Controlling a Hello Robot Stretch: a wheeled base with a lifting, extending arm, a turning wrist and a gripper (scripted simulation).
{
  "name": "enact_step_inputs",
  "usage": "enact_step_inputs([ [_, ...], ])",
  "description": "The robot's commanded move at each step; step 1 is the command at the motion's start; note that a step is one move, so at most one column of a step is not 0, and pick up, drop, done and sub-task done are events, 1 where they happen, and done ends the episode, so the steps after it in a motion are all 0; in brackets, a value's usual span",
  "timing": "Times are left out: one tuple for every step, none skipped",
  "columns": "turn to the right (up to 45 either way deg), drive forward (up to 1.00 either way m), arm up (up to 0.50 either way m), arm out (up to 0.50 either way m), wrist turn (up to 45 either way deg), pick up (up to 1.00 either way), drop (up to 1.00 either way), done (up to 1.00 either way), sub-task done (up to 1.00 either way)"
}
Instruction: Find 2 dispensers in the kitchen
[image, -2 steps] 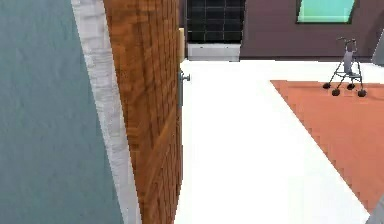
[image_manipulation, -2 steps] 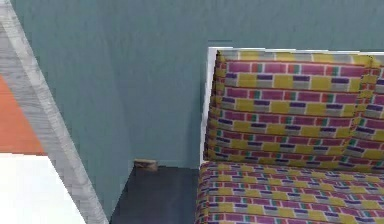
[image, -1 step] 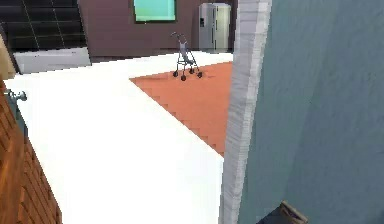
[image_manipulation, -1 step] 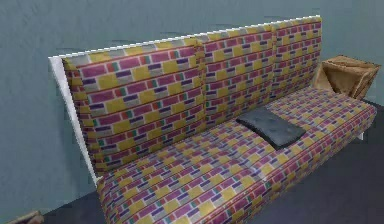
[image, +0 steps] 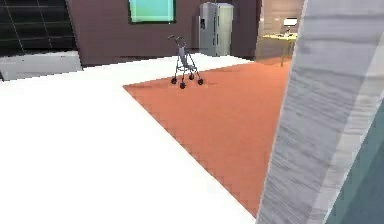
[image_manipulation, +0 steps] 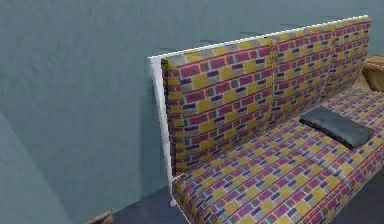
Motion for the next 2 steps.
enact_step_inputs([
  [-36.0, 0.0, 0.0, 0.0, 0.0, 0.0, 0.0, 0.0, 0.0],
  [0.0, 1.0, 0.0, 0.0, 0.0, 0.0, 0.0, 0.0, 0.0],
])
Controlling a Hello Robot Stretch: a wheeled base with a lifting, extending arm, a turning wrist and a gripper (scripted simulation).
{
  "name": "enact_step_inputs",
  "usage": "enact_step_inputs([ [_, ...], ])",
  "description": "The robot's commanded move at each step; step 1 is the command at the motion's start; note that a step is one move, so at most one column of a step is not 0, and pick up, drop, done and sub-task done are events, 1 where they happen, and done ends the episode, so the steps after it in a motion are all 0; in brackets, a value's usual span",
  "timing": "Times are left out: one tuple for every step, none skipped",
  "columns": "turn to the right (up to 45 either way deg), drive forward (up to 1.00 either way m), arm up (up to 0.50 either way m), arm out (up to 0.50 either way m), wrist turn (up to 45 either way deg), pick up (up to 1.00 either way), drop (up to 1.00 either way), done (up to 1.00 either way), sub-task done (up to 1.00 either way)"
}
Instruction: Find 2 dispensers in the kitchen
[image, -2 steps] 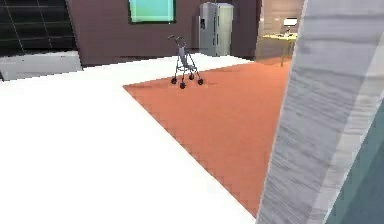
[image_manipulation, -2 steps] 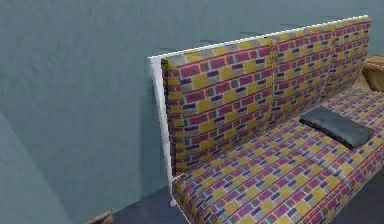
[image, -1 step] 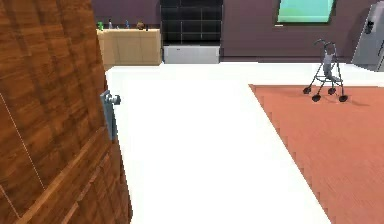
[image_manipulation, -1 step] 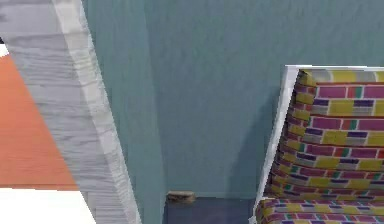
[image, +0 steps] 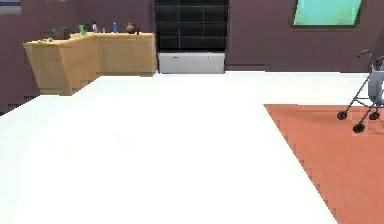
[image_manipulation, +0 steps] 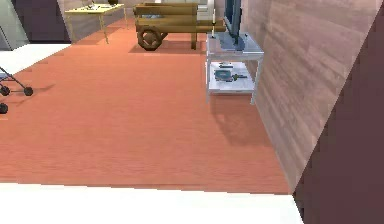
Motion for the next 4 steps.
enact_step_inputs([
  [-15.0, 0.0, 0.0, 0.0, 0.0, 0.0, 0.0, 0.0, 0.0],
  [0.0, 0.2, 0.0, 0.0, 0.0, 0.0, 0.0, 0.0, 0.0],
  [-3.0, 0.0, 0.0, 0.0, 0.0, 0.0, 0.0, 0.0, 0.0],
  [0.0, 1.0, 0.0, 0.0, 0.0, 0.0, 0.0, 0.0, 0.0],
])
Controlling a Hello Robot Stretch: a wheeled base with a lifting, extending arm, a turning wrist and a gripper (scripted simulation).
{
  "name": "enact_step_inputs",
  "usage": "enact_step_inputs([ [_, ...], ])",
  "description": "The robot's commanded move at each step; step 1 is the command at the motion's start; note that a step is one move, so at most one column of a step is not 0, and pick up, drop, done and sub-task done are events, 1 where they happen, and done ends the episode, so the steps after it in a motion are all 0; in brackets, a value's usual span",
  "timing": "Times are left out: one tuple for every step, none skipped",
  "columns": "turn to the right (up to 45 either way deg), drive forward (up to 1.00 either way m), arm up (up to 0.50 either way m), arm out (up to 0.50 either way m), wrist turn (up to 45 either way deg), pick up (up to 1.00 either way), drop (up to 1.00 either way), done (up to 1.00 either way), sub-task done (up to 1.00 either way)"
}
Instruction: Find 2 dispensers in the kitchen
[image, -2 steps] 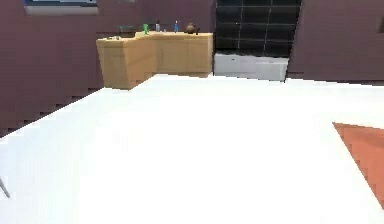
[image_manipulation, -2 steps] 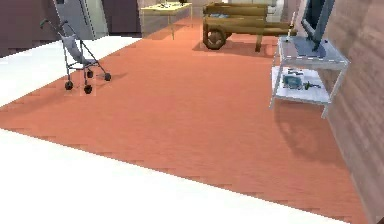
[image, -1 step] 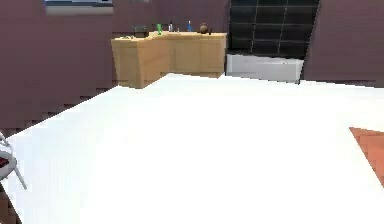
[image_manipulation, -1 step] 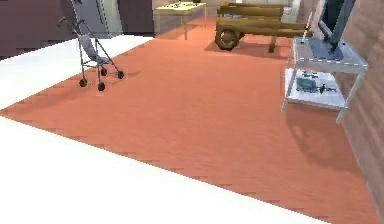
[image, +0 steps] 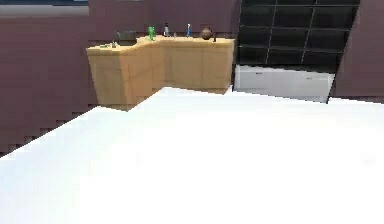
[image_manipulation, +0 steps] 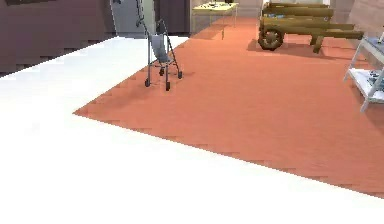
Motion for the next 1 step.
enact_step_inputs([
  [0.0, 1.0, 0.0, 0.0, 0.0, 0.0, 0.0, 0.0, 0.0],
])
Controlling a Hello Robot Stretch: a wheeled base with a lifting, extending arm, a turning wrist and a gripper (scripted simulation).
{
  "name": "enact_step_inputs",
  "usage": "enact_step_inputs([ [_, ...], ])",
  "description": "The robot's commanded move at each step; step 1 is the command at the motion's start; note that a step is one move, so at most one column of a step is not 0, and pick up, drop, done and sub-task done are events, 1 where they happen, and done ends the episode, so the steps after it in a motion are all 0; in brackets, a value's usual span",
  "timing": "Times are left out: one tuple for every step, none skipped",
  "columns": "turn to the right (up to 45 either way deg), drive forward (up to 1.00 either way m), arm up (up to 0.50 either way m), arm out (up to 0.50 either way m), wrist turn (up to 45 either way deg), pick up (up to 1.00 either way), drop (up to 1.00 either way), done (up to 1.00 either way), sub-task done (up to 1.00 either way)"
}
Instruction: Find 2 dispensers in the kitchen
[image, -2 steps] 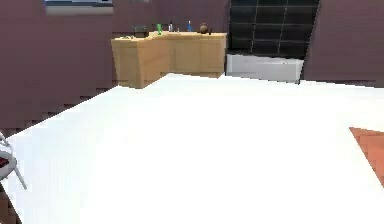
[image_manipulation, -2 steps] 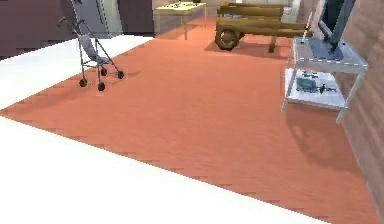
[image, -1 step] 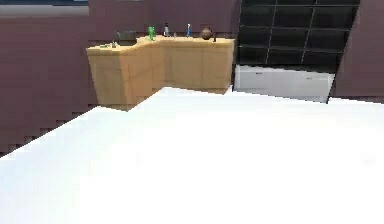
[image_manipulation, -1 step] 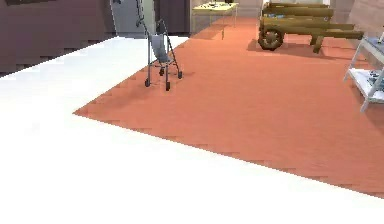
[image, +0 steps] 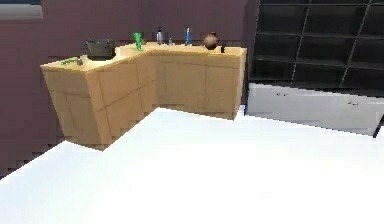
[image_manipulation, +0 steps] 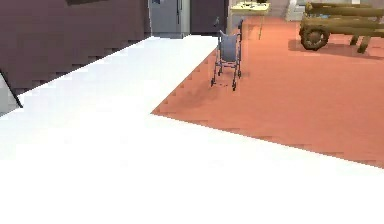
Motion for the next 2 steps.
enact_step_inputs([
  [0.0, 1.0, 0.0, 0.0, 0.0, 0.0, 0.0, 0.0, 0.0],
  [0.0, 1.0, 0.0, 0.0, 0.0, 0.0, 0.0, 0.0, 0.0],
])
